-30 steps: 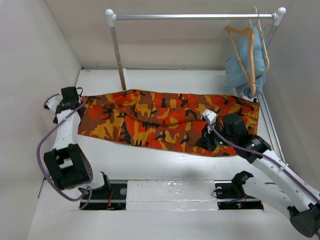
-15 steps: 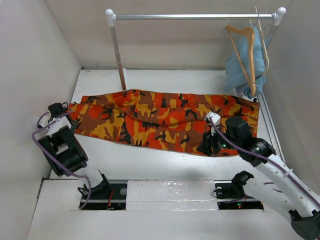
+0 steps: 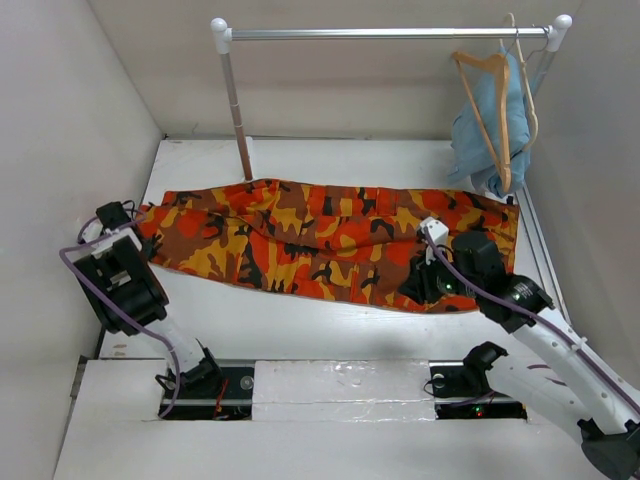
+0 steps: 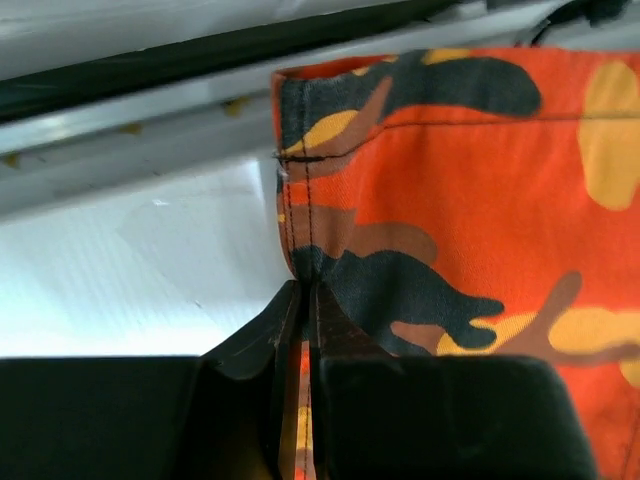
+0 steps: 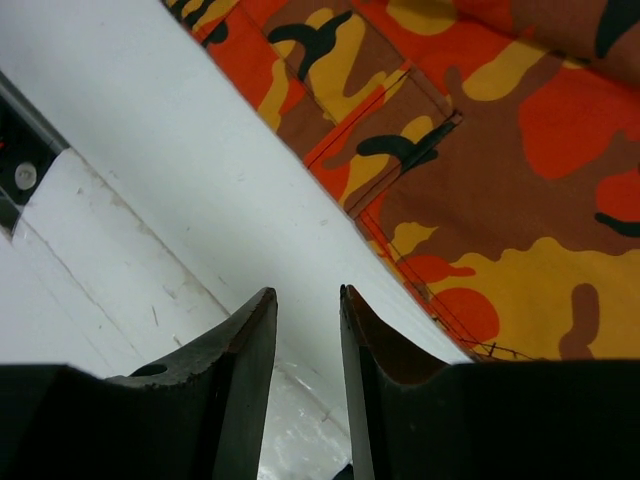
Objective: Place the trousers on the hanger
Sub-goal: Fold the trousers at the center of the board.
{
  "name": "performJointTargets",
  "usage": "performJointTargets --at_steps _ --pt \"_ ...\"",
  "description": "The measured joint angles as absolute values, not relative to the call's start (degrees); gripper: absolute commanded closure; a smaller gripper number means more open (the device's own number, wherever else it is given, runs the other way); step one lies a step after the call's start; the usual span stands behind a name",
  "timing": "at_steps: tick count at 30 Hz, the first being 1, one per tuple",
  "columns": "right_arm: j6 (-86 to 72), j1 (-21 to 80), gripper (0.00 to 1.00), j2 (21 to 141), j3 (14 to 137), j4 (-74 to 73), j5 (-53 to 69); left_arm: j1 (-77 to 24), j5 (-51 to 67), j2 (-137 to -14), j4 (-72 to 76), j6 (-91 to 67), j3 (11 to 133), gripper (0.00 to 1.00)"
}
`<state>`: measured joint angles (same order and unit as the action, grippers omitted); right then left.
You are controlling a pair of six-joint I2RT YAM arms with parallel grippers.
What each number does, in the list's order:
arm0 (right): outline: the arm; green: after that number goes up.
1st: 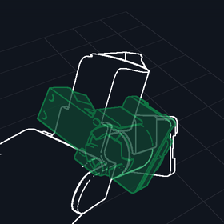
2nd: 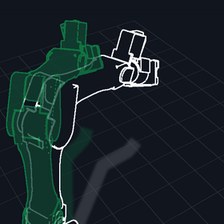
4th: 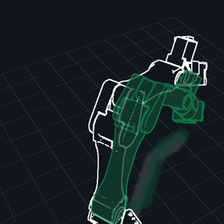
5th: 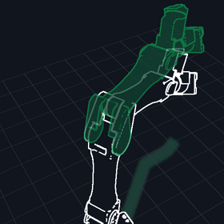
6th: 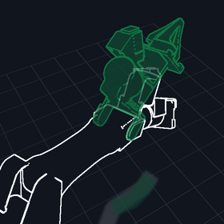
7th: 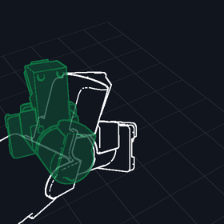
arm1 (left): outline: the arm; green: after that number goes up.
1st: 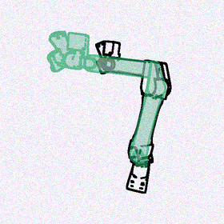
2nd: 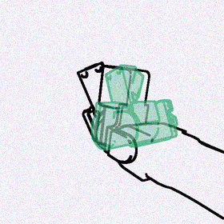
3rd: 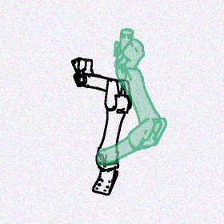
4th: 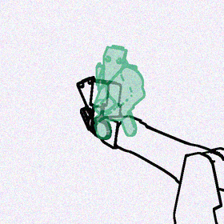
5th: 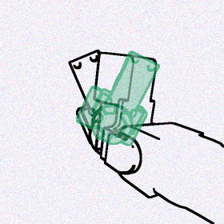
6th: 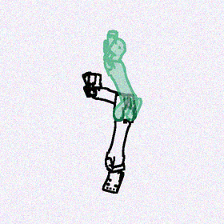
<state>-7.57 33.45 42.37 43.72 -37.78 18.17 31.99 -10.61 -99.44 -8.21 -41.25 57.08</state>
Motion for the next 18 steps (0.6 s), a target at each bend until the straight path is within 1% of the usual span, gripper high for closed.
performJointTargets --at_steps 3,5,10,12,16,18 --pt "-8.05 33.43 0.63 42.33 44.93 -37.95 15.81 31.99 -8.23 -96.05 -7.55 -41.30 53.82 1.00" --pt "-8.43 33.43 0.63 42.28 45.67 -37.91 14.72 31.94 -6.59 -90.94 -8.95 -41.32 51.35 1.00" --pt "-9.37 33.12 0.62 42.26 46.19 -38.30 12.36 30.44 -4.51 -72.97 -12.27 -41.25 50.13 1.00" --pt "-10.17 32.34 0.64 42.28 46.19 -39.33 11.03 29.80 -3.90 -65.39 -14.09 -41.19 50.26 1.00" --pt "-11.53 28.08 0.69 42.28 45.91 -42.00 9.32 26.87 -5.04 -56.58 -20.29 -41.17 51.24 1.00" --pt "-12.16 24.67 0.69 42.28 45.50 -43.35 8.93 25.50 -5.04 -54.89 -23.27 -41.08 51.24 1.00"
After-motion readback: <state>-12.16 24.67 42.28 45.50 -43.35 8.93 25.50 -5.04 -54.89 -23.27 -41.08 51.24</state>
